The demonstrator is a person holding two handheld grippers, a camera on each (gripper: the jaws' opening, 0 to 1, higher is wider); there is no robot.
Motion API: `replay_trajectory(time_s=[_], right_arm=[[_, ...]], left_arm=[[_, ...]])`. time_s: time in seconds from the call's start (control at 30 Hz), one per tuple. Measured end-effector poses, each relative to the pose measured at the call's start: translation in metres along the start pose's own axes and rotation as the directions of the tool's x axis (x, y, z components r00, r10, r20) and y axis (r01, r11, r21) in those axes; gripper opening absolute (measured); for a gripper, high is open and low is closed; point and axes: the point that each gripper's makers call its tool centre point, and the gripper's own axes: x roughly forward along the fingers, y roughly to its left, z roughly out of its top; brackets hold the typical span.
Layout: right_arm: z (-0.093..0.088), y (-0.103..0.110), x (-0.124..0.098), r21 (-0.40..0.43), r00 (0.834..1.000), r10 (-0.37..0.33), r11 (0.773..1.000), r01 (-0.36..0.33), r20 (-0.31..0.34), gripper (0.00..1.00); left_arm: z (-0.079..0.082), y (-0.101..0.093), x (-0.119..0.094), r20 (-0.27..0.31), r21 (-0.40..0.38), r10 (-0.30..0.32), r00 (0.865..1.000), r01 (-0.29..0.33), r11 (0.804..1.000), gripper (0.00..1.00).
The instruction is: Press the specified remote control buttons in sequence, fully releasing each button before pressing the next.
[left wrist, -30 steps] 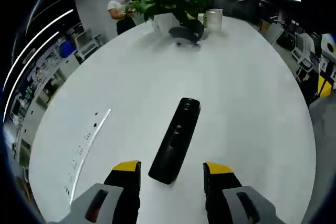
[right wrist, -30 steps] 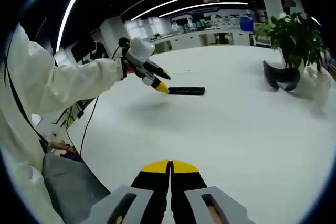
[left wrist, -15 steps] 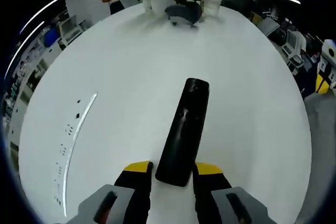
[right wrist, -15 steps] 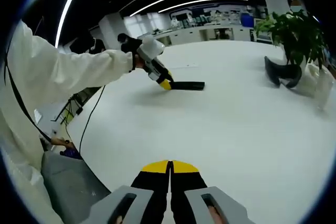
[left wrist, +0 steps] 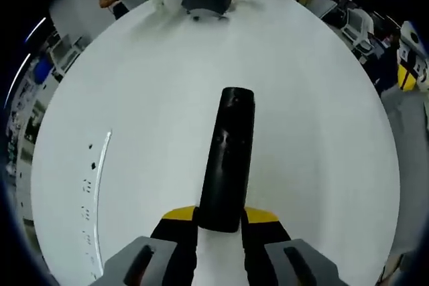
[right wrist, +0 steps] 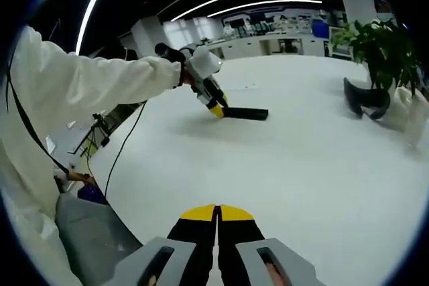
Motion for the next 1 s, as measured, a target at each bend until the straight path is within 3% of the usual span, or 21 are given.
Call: replay_trajectory(time_s=[0.43,0.7,1.0], right_arm=[[0.011,0.011,-0.004,-0.022,0.999,0.014,1.000,-0.013,0.030,0.00],[0.012,0.020,-0.006,-0.033,0.999,0.033,0.999,-0.032,0.027,0.00],[0.016,0.027,-0.009,-0.054,0.999,0.040,0.998,-0.038,0.027,0.00]], left_arm=[[-0.001,-0.006,0.002,-0.037,-0.034,0.020,0.999,-0.021,0.999,0.22],[-0.002,-0.018,0.004,-0.100,-0.016,0.010,0.995,-0.011,1.000,0.22],[-0.003,-0.037,0.004,-0.104,-0.041,0.019,0.994,-0.023,0.999,0.22]])
